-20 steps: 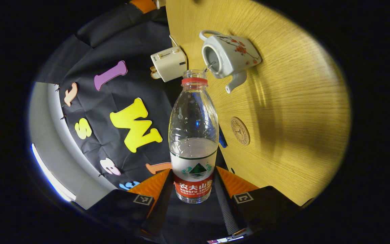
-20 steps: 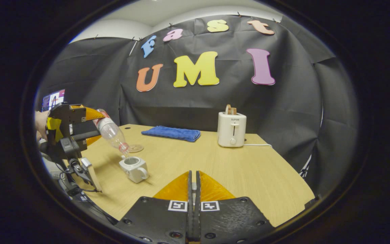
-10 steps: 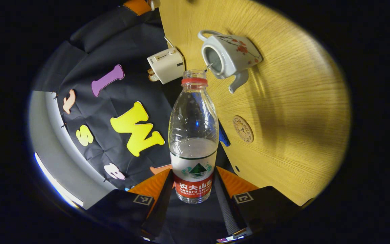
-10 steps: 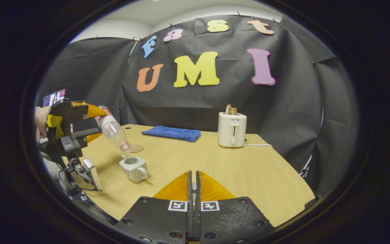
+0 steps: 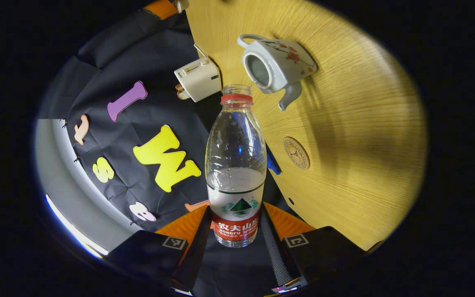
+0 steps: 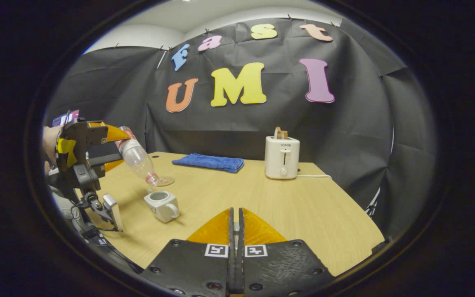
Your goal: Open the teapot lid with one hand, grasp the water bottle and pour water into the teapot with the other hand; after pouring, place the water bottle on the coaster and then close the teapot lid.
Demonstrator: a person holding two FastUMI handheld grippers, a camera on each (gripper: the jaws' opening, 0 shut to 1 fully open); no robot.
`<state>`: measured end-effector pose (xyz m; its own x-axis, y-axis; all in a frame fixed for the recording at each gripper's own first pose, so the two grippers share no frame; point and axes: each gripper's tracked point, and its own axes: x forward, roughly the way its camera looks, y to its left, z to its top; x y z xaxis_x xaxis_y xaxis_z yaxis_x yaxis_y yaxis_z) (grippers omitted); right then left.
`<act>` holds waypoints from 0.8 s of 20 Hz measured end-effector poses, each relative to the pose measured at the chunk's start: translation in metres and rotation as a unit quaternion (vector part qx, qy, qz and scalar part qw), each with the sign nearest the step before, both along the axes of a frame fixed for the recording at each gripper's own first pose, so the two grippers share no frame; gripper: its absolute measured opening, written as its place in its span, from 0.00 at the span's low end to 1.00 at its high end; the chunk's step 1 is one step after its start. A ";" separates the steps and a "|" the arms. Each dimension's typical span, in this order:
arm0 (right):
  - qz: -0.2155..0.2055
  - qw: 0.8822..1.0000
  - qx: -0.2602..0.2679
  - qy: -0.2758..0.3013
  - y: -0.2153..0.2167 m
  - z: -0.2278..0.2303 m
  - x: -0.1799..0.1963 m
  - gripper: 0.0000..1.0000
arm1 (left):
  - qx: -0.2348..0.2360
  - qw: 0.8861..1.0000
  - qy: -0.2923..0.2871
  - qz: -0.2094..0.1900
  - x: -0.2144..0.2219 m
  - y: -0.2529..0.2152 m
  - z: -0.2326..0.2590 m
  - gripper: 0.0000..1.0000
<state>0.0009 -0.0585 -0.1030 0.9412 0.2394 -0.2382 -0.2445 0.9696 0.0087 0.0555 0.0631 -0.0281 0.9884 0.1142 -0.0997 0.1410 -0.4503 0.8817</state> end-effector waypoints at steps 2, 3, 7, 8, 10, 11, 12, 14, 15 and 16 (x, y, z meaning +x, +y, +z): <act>0.000 1.000 0.000 0.000 0.000 0.000 0.001 0.00 | -0.001 1.000 0.000 0.000 -0.001 0.000 0.000 0.71; 0.000 1.000 0.000 0.000 0.001 0.000 0.000 0.00 | -0.001 1.000 0.000 -0.002 -0.001 -0.001 0.000 0.71; -0.001 1.000 0.001 -0.002 0.000 0.001 -0.001 0.00 | -0.002 1.000 -0.002 -0.005 0.000 0.000 0.001 0.71; -0.002 1.000 0.002 -0.002 0.000 0.001 -0.001 0.00 | -0.004 1.000 -0.004 -0.006 0.001 0.000 0.002 0.71; -0.002 1.000 0.003 -0.002 0.001 0.003 -0.001 0.00 | -0.013 1.000 -0.004 -0.003 0.001 0.003 0.001 0.71; -0.003 1.000 0.002 -0.003 0.001 0.004 -0.002 0.00 | -0.022 1.000 -0.003 -0.001 0.001 0.005 0.001 0.71; -0.003 1.000 0.002 -0.004 0.000 0.005 -0.002 0.00 | -0.033 0.999 -0.004 -0.001 0.001 0.006 0.000 0.71; -0.005 1.000 0.003 -0.005 0.001 0.007 -0.003 0.00 | -0.055 0.998 -0.017 -0.007 -0.001 0.003 0.002 0.75; -0.006 1.000 0.003 -0.005 0.001 0.008 -0.003 0.00 | -0.068 0.997 -0.024 -0.009 0.002 0.003 0.003 0.71; -0.007 1.000 0.004 -0.005 0.002 0.009 -0.003 0.00 | -0.092 0.995 -0.026 -0.007 0.005 0.008 0.002 0.71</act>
<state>-0.0019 -0.0565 -0.0943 0.9468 0.2277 -0.2276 -0.2304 0.9730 0.0148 0.0603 0.0708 -0.0260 0.9942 0.0843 -0.0665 0.0878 -0.2824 0.9553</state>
